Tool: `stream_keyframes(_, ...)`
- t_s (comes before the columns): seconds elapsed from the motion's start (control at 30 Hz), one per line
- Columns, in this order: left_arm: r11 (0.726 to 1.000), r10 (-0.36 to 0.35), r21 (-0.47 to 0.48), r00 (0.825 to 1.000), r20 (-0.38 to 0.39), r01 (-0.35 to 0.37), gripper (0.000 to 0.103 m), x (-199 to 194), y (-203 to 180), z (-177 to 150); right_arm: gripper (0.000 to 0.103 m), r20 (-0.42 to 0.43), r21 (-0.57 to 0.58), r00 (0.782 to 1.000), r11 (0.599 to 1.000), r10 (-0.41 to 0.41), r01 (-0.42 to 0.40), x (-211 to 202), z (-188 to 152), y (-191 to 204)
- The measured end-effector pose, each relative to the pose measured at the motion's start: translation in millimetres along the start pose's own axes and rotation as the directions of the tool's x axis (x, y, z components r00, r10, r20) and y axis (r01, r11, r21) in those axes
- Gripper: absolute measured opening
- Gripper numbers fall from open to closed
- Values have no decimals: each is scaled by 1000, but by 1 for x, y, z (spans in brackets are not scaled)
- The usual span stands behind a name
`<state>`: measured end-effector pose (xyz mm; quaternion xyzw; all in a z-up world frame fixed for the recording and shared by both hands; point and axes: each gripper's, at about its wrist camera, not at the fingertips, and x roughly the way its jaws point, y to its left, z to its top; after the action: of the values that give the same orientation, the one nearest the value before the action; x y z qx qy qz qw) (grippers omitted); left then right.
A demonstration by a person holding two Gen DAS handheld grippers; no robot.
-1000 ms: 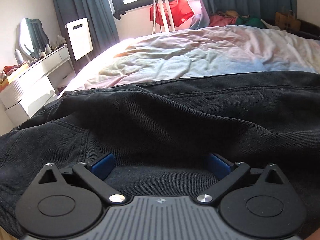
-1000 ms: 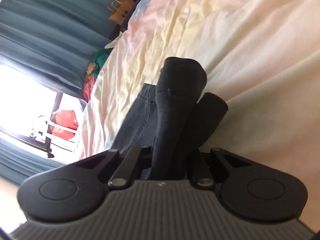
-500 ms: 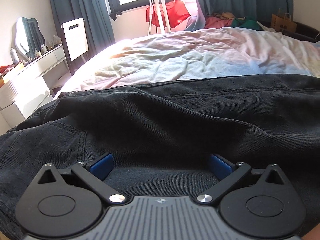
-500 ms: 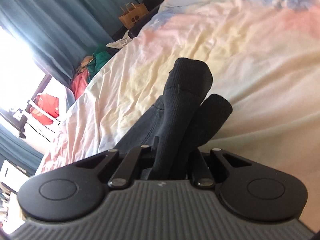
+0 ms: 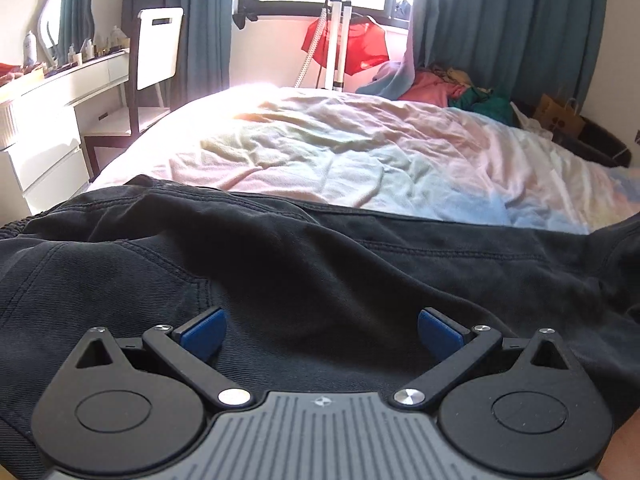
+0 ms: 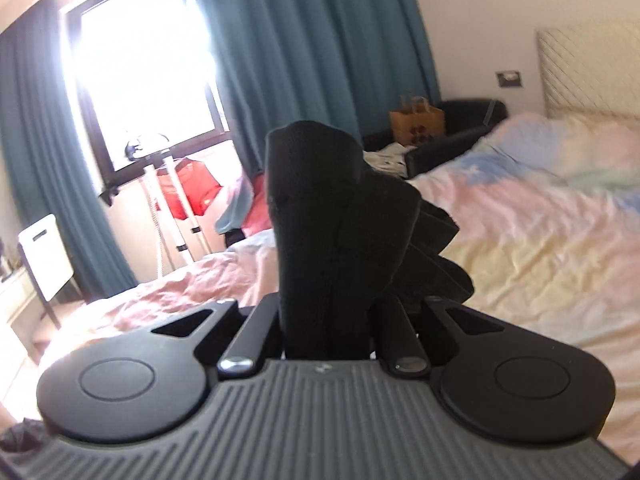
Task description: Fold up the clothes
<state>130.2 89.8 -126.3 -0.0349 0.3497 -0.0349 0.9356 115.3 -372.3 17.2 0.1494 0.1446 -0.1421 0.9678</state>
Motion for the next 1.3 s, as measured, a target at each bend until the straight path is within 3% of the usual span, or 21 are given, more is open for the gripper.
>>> stream_keyframes(0.13, 996, 21, -87, 999, 48, -16, 103, -18, 26, 10, 11, 25, -176, 993, 978, 117, -111, -24, -17, 70)
stream_keyframes(0.23, 992, 39, -125, 994, 102, -26, 103, -37, 44, 16, 11, 19, -342, 978, 921, 207, -188, -41, -52, 123)
stream_keyframes(0.27, 991, 37, -131, 992, 124, -20, 102, -45, 50, 17, 11, 13, -413, 973, 887, 231, -205, -46, -68, 140)
stream_keyframes(0.33, 989, 27, -151, 986, 167, -2, 102, -57, 61, 18, 11, -21, -592, 966, 776, 258, -220, -51, -108, 169)
stream_keyframes(0.47, 982, 14, -187, 986, 163, 17, 102, -60, 71, 19, 11, -235, -736, 936, 581, 263, -348, -47, -195, 196)
stream_keyframes(0.6, 979, -40, -192, 992, 124, 63, 103, -52, 65, 12, 11, -314, -776, 926, 504, 210, -378, -45, -249, 204)
stream_keyframes(0.7, 975, -81, -199, 990, 113, 102, 102, -47, 58, 8, 12, -300, -695, 927, 614, 226, -375, -46, -232, 210)
stream_keyframes(0.77, 974, -84, -197, 988, 129, 109, 102, -48, 56, 7, 12, -277, -657, 927, 655, 251, -374, -50, -217, 217)
stream_keyframes(0.87, 977, -63, -192, 985, 158, 93, 102, -49, 55, 7, 12, -274, -633, 923, 672, 272, -386, -46, -210, 226)
stream_keyframes(1.03, 969, -75, -222, 988, 136, 104, 102, -39, 56, 4, 13, -334, -641, 910, 648, 247, -411, -33, -237, 233)
stream_keyframes(1.07, 969, -81, -220, 988, 131, 109, 102, -38, 55, 2, 16, -350, -615, 900, 661, 260, -430, -31, -235, 230)
stream_keyframes(1.13, 972, -90, -203, 987, 133, 116, 102, -38, 50, 0, 30, -401, -542, 857, 670, 323, -506, -33, -226, 219)
stream_keyframes(1.3, 992, -96, -70, 980, 175, 109, 102, -45, 22, -7, 54, -472, -490, 789, 627, 392, -605, -61, -201, 190)
